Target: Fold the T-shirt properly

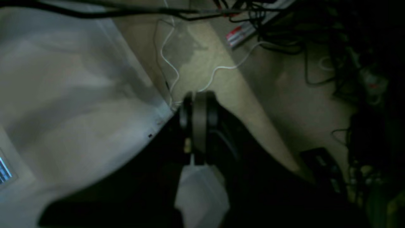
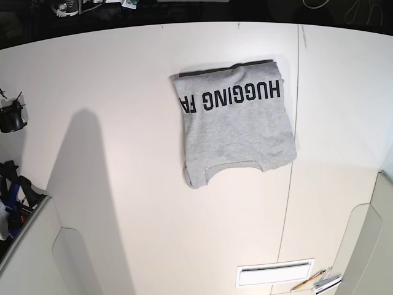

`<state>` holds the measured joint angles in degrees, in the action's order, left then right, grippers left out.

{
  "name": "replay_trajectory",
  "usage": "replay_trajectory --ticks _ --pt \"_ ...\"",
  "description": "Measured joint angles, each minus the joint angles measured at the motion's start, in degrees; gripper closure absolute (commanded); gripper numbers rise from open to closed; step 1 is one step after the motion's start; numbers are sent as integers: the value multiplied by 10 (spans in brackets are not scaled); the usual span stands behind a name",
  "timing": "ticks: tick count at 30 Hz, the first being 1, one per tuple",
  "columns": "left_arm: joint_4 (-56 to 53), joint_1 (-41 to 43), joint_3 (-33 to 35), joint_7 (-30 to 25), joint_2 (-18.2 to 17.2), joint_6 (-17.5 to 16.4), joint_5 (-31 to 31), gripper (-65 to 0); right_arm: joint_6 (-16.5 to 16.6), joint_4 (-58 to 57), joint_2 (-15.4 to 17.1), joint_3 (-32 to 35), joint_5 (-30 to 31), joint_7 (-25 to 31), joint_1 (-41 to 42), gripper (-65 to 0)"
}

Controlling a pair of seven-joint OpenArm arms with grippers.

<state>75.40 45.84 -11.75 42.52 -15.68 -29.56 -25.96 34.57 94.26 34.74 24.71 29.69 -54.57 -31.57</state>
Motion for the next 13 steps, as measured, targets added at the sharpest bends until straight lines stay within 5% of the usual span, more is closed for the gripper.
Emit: replay_trajectory --ticks 5,13 --pt "-140 -80 75 -51 -7 68 9 0 0 -126 -2 30 -65 132 0 0" --pt "-310 -196 174 -115 -8 129 46 0 -1 -277 -39 31 -121 153 50 0"
